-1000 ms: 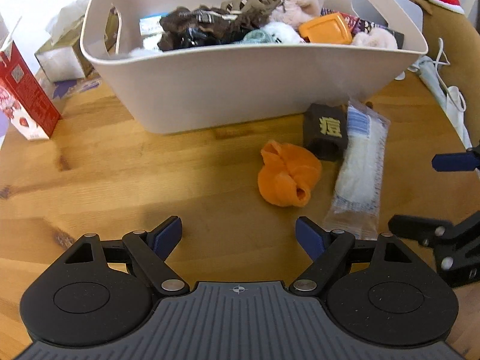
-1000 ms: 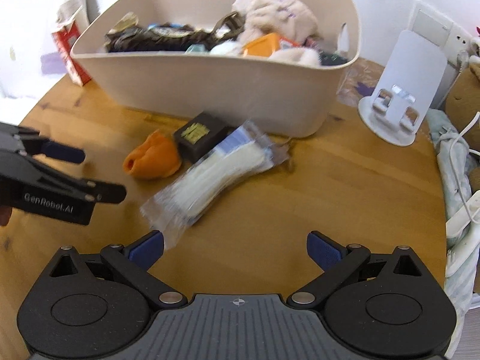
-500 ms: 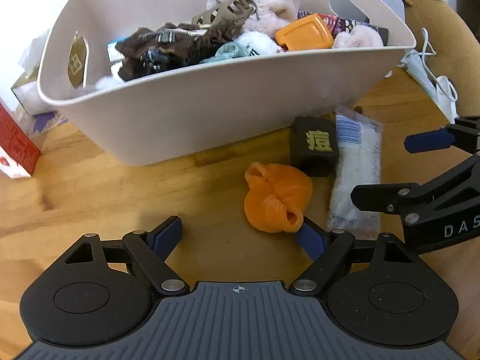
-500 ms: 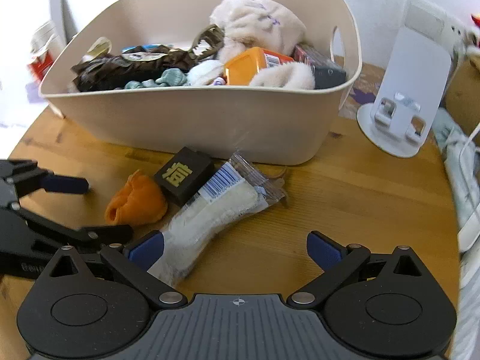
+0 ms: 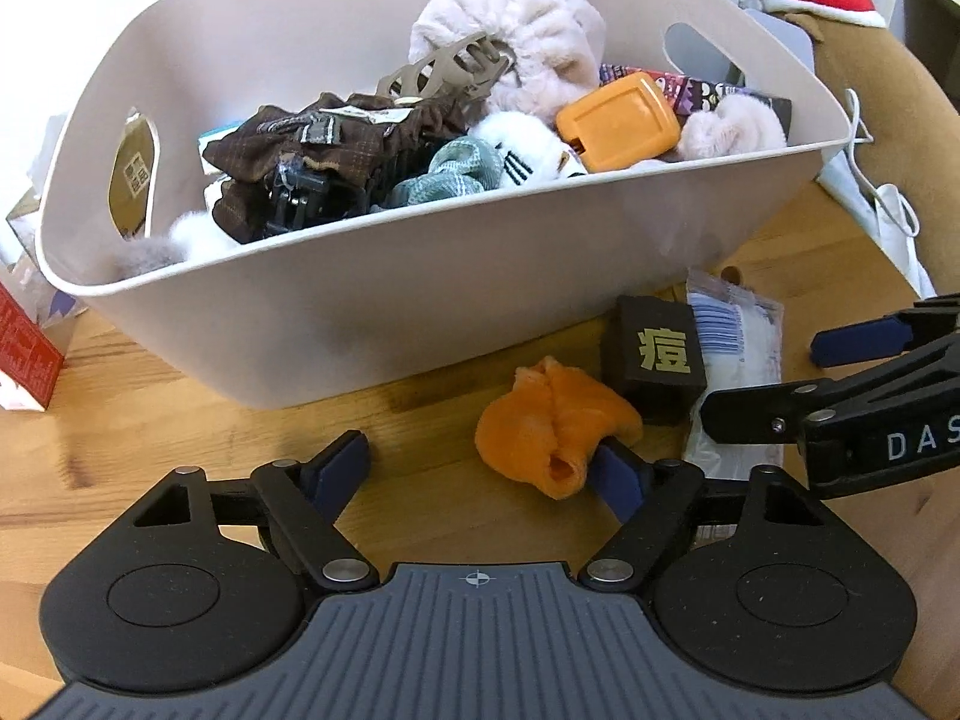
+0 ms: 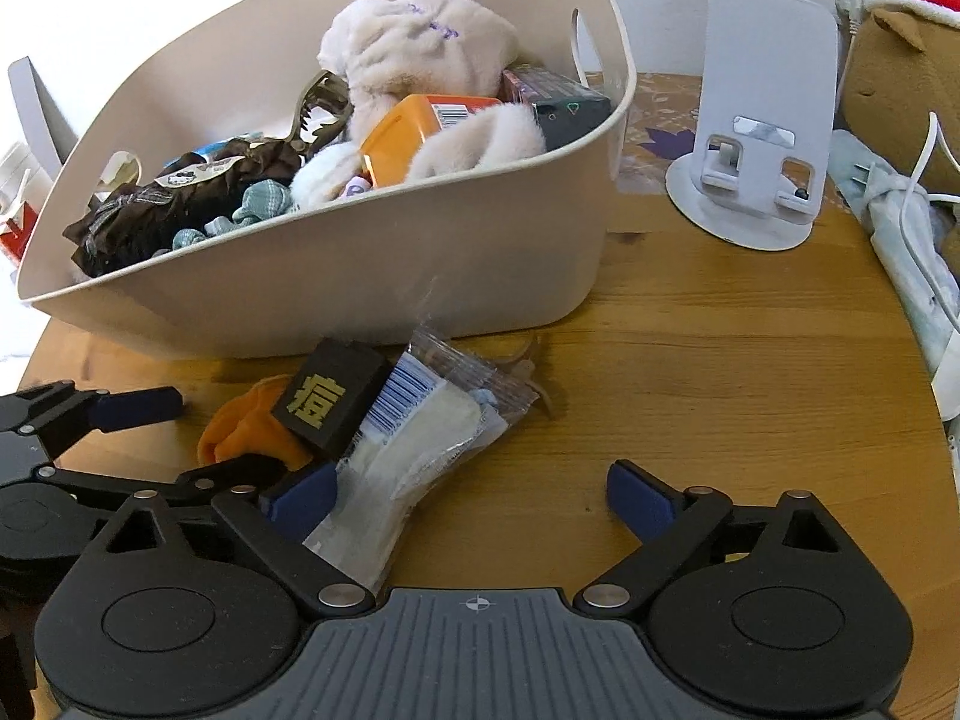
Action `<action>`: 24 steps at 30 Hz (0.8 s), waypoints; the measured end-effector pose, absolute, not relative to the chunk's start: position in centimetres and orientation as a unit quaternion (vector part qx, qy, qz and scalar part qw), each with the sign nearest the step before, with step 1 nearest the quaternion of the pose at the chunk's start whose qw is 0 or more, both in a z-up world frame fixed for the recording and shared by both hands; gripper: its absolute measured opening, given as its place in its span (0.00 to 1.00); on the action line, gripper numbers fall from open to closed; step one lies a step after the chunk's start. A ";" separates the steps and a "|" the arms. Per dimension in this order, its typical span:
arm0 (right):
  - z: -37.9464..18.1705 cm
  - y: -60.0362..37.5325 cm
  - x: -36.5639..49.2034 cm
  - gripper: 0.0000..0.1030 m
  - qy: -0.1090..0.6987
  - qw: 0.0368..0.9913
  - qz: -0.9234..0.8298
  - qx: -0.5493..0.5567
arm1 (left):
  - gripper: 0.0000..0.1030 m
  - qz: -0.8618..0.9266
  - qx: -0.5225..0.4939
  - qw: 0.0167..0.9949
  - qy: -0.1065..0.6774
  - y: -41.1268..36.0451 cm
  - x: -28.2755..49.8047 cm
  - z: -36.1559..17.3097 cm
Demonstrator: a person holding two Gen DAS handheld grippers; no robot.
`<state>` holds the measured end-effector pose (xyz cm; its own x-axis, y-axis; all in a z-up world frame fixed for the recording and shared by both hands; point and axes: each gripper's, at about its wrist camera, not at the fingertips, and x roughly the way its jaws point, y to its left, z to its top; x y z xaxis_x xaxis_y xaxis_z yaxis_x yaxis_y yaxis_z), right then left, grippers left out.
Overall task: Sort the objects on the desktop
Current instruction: 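Grasp orange cloth with left tool while right tool grasps wrapped towel packet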
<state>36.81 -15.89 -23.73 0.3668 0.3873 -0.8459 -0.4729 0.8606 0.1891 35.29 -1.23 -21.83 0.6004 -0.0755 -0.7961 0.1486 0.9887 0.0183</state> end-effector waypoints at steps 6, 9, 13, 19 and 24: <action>-23.3 -14.9 36.5 0.76 0.498 0.822 0.269 -0.056 | 0.46 -0.116 0.068 0.895 0.426 -1.9 35.1 -21.5; -23.1 -14.5 36.2 0.59 0.502 0.819 0.274 -0.050 | 0.38 -0.132 0.078 0.893 0.424 -2.1 35.5 -21.5; -22.9 -14.7 35.7 0.40 0.514 0.812 0.275 -0.028 | 0.21 -0.147 0.085 0.890 0.424 -2.9 35.4 -21.6; -22.9 -15.6 34.9 0.27 0.530 0.800 0.283 -0.006 | 0.09 -0.167 0.110 0.881 0.430 -4.2 35.0 -21.4; -22.7 -16.7 34.0 0.22 0.529 0.794 0.298 -0.012 | 0.06 -0.178 0.111 0.872 0.443 -4.4 35.2 -21.5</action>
